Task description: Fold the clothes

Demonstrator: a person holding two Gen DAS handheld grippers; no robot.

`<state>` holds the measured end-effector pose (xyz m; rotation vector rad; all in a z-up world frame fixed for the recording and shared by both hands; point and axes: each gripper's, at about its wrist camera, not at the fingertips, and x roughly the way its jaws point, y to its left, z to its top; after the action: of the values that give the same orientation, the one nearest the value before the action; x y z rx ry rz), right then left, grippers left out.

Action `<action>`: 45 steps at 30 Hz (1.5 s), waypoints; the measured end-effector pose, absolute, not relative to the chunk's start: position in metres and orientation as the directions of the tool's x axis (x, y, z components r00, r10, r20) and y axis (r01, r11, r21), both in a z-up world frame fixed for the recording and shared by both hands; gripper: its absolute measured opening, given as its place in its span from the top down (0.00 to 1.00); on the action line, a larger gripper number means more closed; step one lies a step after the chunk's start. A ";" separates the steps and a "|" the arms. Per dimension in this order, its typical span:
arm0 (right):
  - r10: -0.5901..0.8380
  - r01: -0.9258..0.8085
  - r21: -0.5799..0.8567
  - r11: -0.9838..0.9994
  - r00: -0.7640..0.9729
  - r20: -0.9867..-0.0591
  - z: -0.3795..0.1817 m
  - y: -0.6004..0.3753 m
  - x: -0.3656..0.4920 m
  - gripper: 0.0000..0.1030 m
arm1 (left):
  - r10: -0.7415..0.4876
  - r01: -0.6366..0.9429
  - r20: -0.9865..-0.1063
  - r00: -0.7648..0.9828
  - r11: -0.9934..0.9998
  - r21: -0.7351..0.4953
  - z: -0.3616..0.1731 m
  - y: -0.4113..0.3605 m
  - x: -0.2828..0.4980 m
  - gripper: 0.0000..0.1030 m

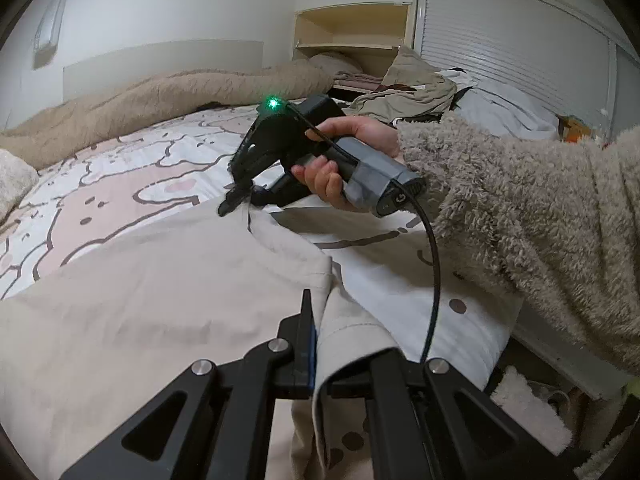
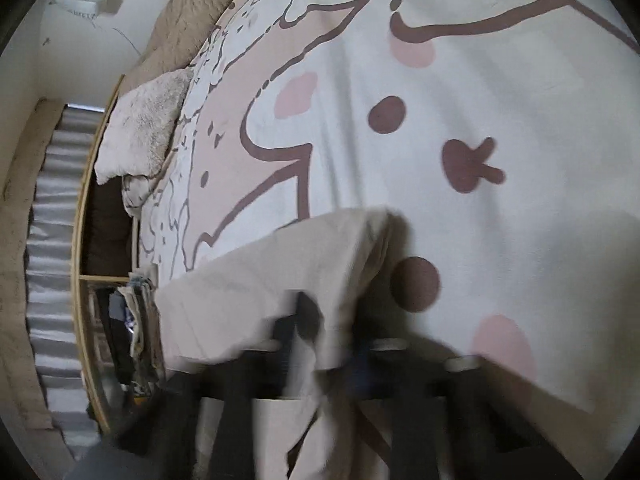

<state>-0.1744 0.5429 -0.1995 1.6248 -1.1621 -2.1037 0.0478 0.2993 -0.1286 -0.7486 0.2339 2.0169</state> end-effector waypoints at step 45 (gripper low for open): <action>-0.574 0.143 0.557 -0.818 -0.127 -0.809 -0.158 0.061 -0.264 0.17 | 0.490 0.169 -0.626 -0.607 -0.691 -0.703 -0.184 -0.082 0.044 0.96</action>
<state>-0.2645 0.0605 -0.1577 1.6744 -0.4789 -1.9915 0.0445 -0.0821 -0.1835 -1.2789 -1.1255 2.4003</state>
